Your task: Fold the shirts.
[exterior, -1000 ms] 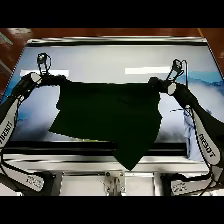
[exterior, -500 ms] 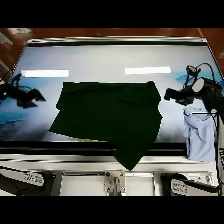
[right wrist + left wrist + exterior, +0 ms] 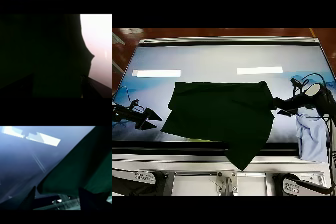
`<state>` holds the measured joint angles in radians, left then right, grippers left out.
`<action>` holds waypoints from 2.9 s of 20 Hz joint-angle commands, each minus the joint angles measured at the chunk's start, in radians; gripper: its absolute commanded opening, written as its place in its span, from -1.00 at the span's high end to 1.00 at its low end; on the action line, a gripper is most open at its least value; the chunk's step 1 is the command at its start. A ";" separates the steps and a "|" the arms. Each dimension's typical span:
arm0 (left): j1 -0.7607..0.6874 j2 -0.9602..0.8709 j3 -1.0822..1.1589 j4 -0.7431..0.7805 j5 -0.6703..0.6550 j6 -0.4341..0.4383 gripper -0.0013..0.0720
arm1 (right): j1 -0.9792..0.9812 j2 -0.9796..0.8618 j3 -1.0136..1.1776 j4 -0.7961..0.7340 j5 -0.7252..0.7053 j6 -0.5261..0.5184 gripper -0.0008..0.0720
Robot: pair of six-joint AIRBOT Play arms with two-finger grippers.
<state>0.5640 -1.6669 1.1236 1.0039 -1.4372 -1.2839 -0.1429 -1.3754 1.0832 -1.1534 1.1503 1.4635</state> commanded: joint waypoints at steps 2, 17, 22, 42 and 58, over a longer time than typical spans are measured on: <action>-0.002 0.001 -0.034 0.092 -0.011 0.017 -0.63 | 0.041 0.001 -0.005 0.019 0.002 -0.007 -0.93; -0.054 0.001 -0.164 -0.064 0.132 0.054 0.84 | 0.040 0.001 -0.005 -0.038 0.042 0.035 -0.93; -0.051 0.079 -0.164 -0.063 0.129 0.128 0.87 | 0.041 0.038 -0.192 -0.091 0.204 0.001 -0.93; -0.065 0.436 -0.164 -0.269 0.169 0.198 0.87 | 0.040 0.235 -0.555 0.375 -0.065 -0.200 0.84; -0.138 1.332 0.312 -0.053 0.552 -0.127 0.87 | 0.040 0.809 0.615 -0.062 -0.004 0.027 0.84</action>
<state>0.4263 -0.3386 1.3437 0.8478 -0.8516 -1.3270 -0.1024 -0.6022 1.5967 -1.1358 1.1221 1.4117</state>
